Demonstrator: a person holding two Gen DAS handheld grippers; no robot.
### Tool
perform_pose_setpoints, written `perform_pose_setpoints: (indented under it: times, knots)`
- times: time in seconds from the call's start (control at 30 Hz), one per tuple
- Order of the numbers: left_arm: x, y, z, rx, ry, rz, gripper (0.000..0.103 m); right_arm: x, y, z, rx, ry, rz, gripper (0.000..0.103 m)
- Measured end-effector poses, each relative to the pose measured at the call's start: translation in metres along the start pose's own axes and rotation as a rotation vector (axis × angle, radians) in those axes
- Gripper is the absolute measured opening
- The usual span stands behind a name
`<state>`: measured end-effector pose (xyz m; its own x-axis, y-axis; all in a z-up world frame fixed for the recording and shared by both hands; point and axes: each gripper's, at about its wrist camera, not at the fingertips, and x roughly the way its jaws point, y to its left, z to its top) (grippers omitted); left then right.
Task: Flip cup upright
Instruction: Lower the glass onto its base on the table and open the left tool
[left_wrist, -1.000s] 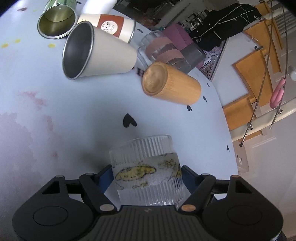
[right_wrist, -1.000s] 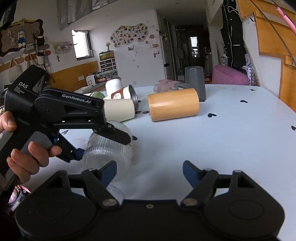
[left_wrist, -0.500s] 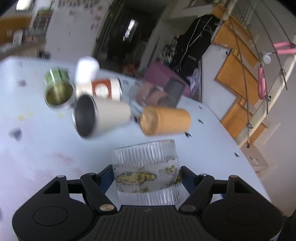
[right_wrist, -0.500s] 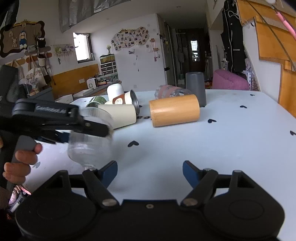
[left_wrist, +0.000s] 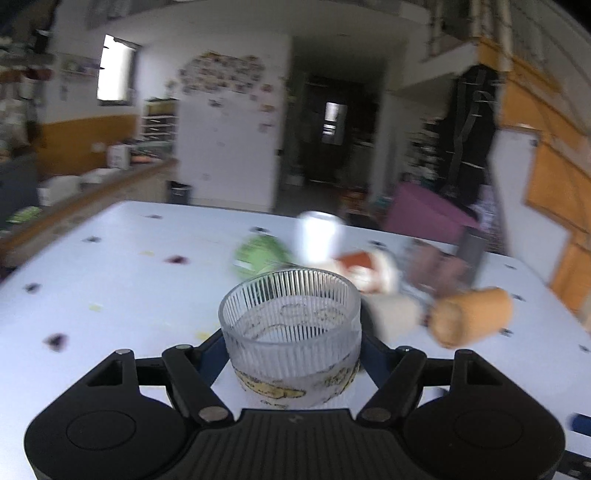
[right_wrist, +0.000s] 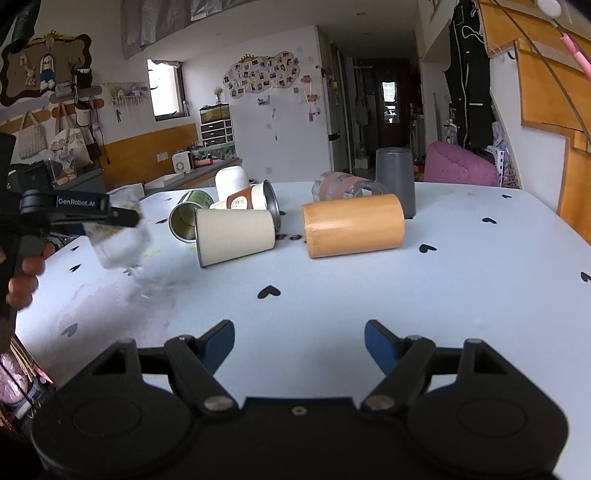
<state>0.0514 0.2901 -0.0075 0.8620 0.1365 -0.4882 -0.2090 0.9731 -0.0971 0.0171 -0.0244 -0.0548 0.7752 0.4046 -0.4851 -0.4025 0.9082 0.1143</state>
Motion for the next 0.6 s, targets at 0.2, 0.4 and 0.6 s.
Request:
perform_pose_setpoints:
  times: [0.2, 0.4, 0.6]
  knots:
    - [0.008, 0.053, 0.018, 0.001, -0.011, 0.198, 0.074, 0.003, 0.002, 0.001, -0.003, 0.003, -0.009, 0.079]
    - [0.011, 0.089, 0.026, -0.011, 0.007, 0.319, 0.074, 0.004, 0.003, 0.005, -0.003, -0.004, -0.030, 0.079]
    - [0.019, 0.104, 0.022, -0.023, 0.018, 0.347, 0.074, 0.007, 0.006, 0.010, -0.005, -0.010, -0.038, 0.079]
